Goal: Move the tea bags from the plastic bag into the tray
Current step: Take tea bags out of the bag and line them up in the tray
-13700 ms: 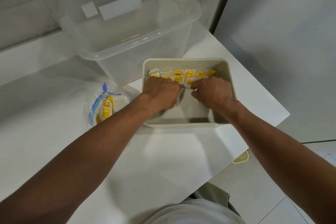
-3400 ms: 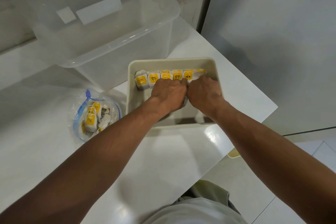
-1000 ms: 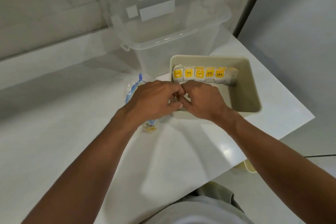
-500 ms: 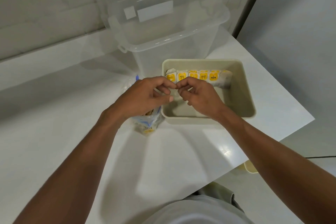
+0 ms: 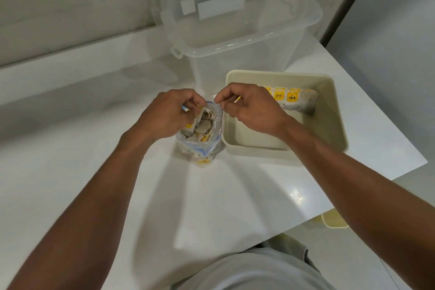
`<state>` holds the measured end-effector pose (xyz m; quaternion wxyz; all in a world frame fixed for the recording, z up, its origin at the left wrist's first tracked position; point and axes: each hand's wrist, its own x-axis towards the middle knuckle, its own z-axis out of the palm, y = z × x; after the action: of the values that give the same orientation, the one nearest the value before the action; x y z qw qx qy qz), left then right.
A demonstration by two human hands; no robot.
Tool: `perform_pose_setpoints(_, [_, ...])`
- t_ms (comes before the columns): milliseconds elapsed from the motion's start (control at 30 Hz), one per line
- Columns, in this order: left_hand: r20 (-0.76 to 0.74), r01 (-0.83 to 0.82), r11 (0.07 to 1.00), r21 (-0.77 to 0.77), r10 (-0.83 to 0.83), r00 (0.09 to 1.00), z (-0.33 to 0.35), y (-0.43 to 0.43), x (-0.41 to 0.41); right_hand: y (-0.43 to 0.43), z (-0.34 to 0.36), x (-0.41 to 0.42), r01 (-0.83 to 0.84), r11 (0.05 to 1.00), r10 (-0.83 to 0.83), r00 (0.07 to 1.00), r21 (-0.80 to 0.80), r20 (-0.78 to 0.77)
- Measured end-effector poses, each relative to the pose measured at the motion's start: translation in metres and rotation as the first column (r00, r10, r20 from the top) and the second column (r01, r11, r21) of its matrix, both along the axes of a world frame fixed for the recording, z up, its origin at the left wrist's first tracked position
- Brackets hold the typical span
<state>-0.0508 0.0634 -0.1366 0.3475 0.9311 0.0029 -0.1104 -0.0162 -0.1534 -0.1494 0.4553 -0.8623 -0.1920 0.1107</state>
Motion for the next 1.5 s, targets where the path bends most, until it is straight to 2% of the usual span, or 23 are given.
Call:
perform_pose_setpoints(67, [0.018,-0.019,0.996,0.092,0.018,1.000,-0.001,0.000,-0.001,0.002,0.002,0.000,-0.026,0.999,0.027,0.999,-0.032,0.019])
perform_pose_setpoints(100, [0.030,-0.034,0.982,0.185,0.029,0.999,-0.003,0.000,-0.001,0.003,0.002,0.001,-0.044,0.998,0.046,0.998,-0.052,0.034])
perform_pose_setpoints(233, [0.066,-0.088,0.842,0.533,0.063,0.996,-0.014,-0.010,-0.003,0.008,0.005,0.003,-0.083,0.991,0.087,0.995,-0.105,0.039])
perform_pose_setpoints(300, [0.079,-0.110,0.776,0.622,0.077,0.994,-0.017,-0.021,-0.002,0.010,0.006,0.004,-0.080,0.990,0.086,0.995,-0.116,0.048])
perform_pose_setpoints(400, [0.103,-0.144,0.743,0.654,0.101,0.990,-0.023,-0.031,0.001,0.012,0.008,0.004,-0.075,0.990,0.081,0.995,-0.116,0.051])
perform_pose_setpoints(533, [0.156,-0.213,0.773,0.598,0.149,0.976,-0.031,-0.025,0.004,0.010,0.007,0.003,-0.051,0.992,0.057,0.997,-0.115,0.048])
perform_pose_setpoints(700, [0.195,-0.364,0.863,0.352,0.312,0.930,-0.020,-0.012,-0.001,0.009,0.003,0.001,0.011,0.997,-0.009,1.000,-0.079,0.024])
perform_pose_setpoints(900, [0.189,-0.358,0.934,0.000,0.351,0.917,-0.010,-0.008,-0.008,0.026,0.009,-0.004,0.039,0.999,-0.039,0.994,0.001,-0.098])
perform_pose_setpoints(1067, [0.233,-0.283,0.958,-0.051,0.287,0.929,-0.014,-0.014,-0.015,0.042,0.014,-0.009,0.073,0.996,-0.054,0.949,0.051,-0.312])
perform_pose_setpoints(1233, [0.095,-0.175,0.969,-0.174,0.194,0.976,-0.013,-0.006,-0.019,0.042,0.006,-0.008,0.129,0.987,-0.080,0.915,0.099,-0.394])
perform_pose_setpoints(1333, [0.045,-0.198,0.955,-0.221,0.212,0.976,-0.010,-0.002,-0.017,0.038,0.008,-0.006,0.140,0.984,-0.080,0.899,0.109,-0.430])
perform_pose_setpoints(1400, [0.030,-0.224,0.956,-0.190,0.233,0.972,-0.009,-0.002,-0.016,0.037,0.009,-0.006,0.135,0.984,-0.072,0.897,0.116,-0.435])
perform_pose_setpoints(1500, [0.057,-0.234,0.971,-0.044,0.236,0.970,-0.010,-0.002,-0.014,0.037,0.009,-0.005,0.153,0.982,-0.095,0.904,0.109,-0.417])
